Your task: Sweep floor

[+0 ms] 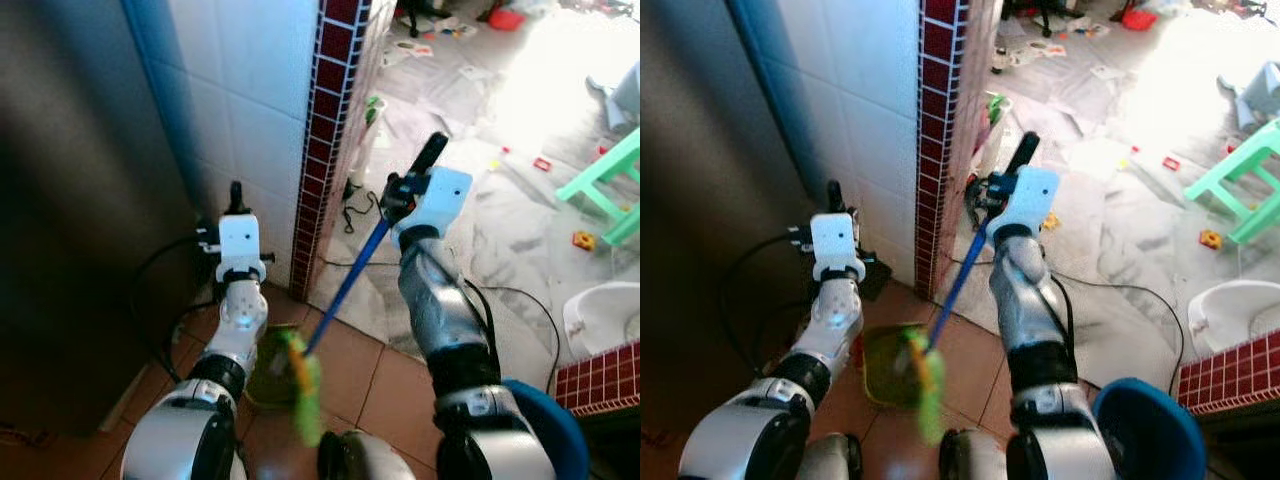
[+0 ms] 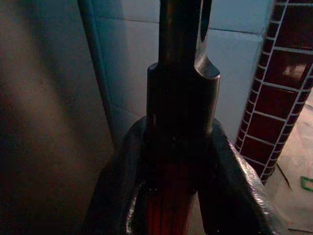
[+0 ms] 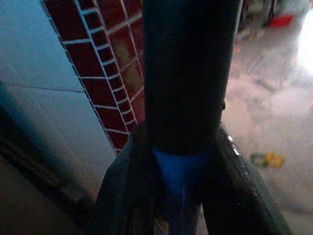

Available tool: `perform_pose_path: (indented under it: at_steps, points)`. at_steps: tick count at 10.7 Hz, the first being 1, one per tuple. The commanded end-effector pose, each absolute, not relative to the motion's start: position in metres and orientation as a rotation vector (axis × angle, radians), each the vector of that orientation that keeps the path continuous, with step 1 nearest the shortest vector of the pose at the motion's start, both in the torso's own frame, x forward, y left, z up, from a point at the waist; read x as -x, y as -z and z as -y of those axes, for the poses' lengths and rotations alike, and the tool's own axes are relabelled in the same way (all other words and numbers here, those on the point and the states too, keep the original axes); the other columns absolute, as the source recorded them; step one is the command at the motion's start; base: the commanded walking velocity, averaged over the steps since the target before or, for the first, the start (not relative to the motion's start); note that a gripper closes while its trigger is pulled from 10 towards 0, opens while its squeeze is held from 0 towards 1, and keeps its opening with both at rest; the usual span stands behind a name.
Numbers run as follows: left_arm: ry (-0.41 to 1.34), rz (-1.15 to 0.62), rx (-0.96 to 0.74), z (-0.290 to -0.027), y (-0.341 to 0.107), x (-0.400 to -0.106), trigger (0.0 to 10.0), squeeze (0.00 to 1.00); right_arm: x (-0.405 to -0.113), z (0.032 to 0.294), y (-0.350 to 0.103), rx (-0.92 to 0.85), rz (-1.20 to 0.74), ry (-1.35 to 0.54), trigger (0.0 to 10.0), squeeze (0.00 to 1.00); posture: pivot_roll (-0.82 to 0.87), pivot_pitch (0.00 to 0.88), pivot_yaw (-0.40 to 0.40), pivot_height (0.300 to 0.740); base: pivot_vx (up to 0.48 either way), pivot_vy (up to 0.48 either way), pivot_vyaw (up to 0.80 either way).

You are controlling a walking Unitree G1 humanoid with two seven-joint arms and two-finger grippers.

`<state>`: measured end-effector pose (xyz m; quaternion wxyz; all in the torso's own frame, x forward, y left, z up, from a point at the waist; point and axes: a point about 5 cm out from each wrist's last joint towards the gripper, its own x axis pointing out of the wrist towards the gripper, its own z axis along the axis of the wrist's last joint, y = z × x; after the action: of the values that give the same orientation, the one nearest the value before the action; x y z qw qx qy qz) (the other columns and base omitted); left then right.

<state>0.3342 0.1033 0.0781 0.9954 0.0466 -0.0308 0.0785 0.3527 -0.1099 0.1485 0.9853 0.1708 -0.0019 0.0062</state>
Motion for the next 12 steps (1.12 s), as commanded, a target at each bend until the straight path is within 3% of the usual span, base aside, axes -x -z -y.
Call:
perform_pose_path:
  at_steps: [1, 3, 5, 6, 9, 12]
  points:
    - [-0.112, -0.096, -0.077, -0.091, -0.049, -0.32, 10.0, 0.0, -0.356, 0.108, -0.154, -0.457, -0.031, -0.016, 10.0, 0.0, -0.1, 0.101, -0.118, 0.74, 0.0, 0.0, 0.0]
    - [-0.095, -0.111, -0.076, -0.09, -0.049, -0.321, 10.0, 0.0, -0.359, 0.093, -0.175, -0.481, -0.042, -0.141, 10.0, 0.0, -0.11, 0.1, -0.114, 0.74, 0.0, 0.0, 0.0]
    - [-0.058, -0.132, -0.064, -0.087, -0.048, -0.322, 10.0, 0.0, -0.351, 0.067, -0.229, -0.216, 0.214, -0.471, 10.0, 0.0, -0.11, 0.099, -0.109, 0.74, 0.0, 0.0, 0.0]
    - [-0.041, -0.139, -0.045, -0.086, -0.047, -0.322, 10.0, 0.0, -0.346, 0.064, -0.247, -0.141, 0.332, -0.529, 10.0, 0.0, -0.11, 0.099, -0.107, 0.74, 0.0, 0.0, 0.0]
    - [0.009, -0.162, -0.067, -0.083, -0.044, -0.321, 10.0, 0.0, -0.342, 0.083, -0.282, 0.061, 0.584, -0.481, 10.0, 0.0, -0.11, 0.1, -0.1, 0.74, 0.0, 0.0, 0.0]
    - [0.197, -0.201, -0.006, -0.07, -0.041, -0.318, 10.0, 0.0, -0.347, 0.105, -0.26, 0.236, 0.56, -0.367, 10.0, 0.0, -0.1, 0.109, -0.091, 0.74, 0.0, 0.0, 0.0]
